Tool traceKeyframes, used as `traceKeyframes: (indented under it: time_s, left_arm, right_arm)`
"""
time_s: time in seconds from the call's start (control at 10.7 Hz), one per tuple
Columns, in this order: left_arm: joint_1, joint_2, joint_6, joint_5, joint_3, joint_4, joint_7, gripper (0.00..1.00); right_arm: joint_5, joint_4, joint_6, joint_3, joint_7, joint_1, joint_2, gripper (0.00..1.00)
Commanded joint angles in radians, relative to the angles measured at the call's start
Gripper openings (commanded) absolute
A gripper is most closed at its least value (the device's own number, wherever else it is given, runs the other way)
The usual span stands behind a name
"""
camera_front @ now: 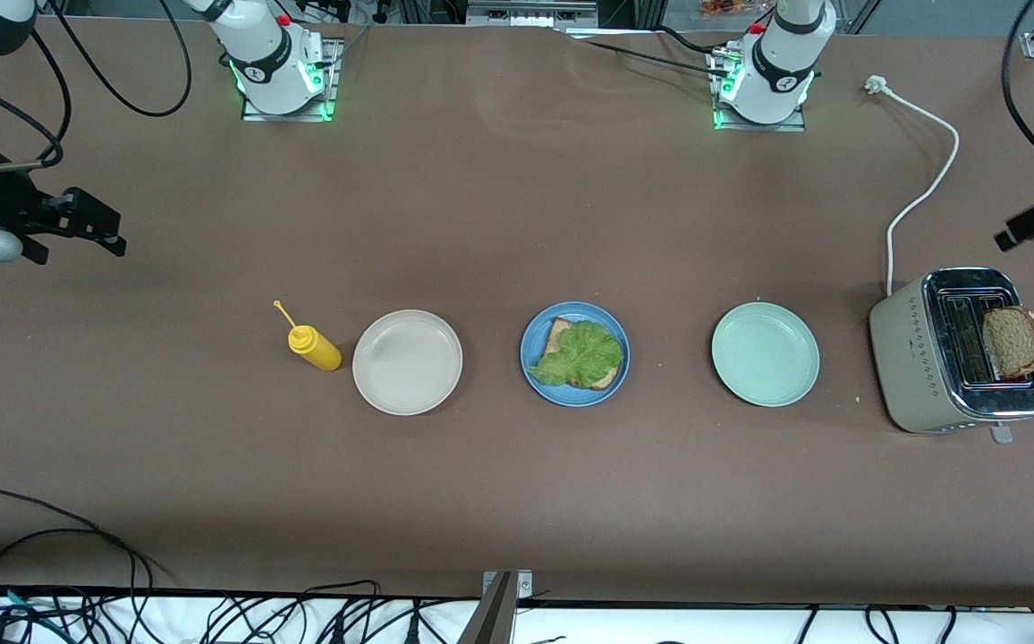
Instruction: Make sandwich in blue plate with both arms
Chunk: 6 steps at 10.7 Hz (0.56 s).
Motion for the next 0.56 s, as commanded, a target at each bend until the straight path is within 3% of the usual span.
traceKeyframes:
  time_s: [0.0, 0.19, 0.47]
  left_arm:
    - [0.062, 0.122, 0.102, 0.091, -0.012, 0.016, 0.209, 1.0]
    - [0.123, 0.172, 0.177, 0.073, -0.013, 0.014, 0.312, 1.0]
    - [0.217, 0.263, 0.259, -0.045, -0.012, 0.014, 0.441, 1.0]
  right_arm:
    - [-0.012, 0.042, -0.057, -0.007, 0.016, -0.012, 0.007, 1.0]
    - [-0.005, 0.045, -0.056, -0.031, 0.018, -0.012, 0.006, 1.0]
    - [-0.005, 0.059, -0.057, -0.042, 0.016, -0.012, 0.006, 1.0]
